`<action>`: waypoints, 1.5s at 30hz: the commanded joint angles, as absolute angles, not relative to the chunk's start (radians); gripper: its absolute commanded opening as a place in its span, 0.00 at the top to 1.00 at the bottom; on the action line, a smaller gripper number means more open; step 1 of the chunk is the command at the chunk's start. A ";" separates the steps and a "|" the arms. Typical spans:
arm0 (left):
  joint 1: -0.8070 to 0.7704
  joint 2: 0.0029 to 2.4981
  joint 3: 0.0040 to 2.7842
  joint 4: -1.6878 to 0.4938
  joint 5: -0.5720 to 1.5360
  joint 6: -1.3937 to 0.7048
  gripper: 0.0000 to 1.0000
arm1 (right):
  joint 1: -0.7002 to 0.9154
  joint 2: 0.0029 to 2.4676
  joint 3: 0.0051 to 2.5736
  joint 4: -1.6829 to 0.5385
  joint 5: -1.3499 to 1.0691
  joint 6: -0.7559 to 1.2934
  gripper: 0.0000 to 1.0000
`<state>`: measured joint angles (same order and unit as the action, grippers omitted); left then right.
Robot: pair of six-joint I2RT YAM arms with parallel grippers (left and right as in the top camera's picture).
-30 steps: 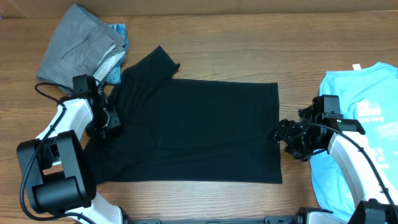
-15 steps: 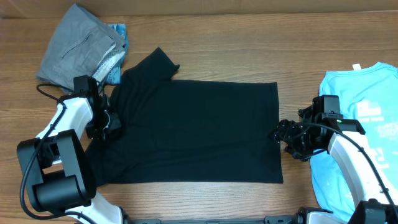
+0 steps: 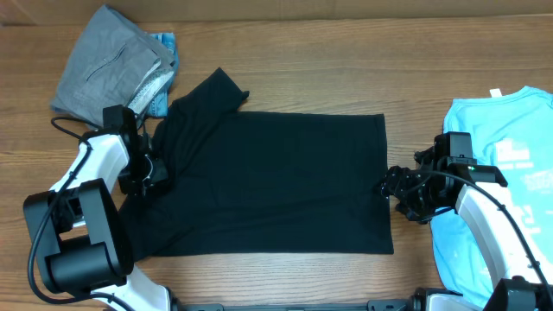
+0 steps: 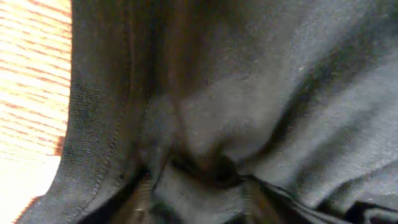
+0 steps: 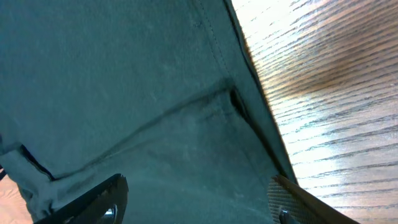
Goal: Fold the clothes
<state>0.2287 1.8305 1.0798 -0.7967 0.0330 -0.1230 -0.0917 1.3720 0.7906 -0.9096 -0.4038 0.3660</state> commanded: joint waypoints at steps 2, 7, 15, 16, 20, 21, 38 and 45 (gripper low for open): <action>0.222 1.849 1.098 -0.804 0.023 -0.123 0.65 | -0.096 1.373 0.785 -0.910 -0.405 0.362 0.25; 0.222 1.849 1.103 -0.818 0.023 -0.123 0.75 | -0.096 1.373 0.785 -0.910 -0.405 0.362 0.25; 0.223 1.849 1.182 -0.894 0.000 -0.123 0.49 | -0.096 1.373 0.785 -0.911 -0.405 0.362 0.25; 0.222 1.849 1.184 -0.894 0.000 -0.123 0.54 | -0.096 1.373 0.785 -0.911 -0.405 0.362 0.25; 0.222 1.850 1.183 -0.895 0.001 -0.128 0.80 | -0.096 1.373 0.785 -0.910 -0.405 0.362 0.25; 0.222 1.850 1.183 -0.894 0.000 -0.128 0.83 | -0.096 1.373 0.785 -0.910 -0.405 0.362 0.25; 0.222 1.851 1.161 -0.883 -0.009 -0.128 0.81 | -0.096 1.373 0.785 -0.917 -0.401 0.361 0.25; 0.222 1.850 1.162 -0.891 0.001 -0.127 0.96 | -0.096 1.373 0.785 -0.919 -0.394 0.361 0.25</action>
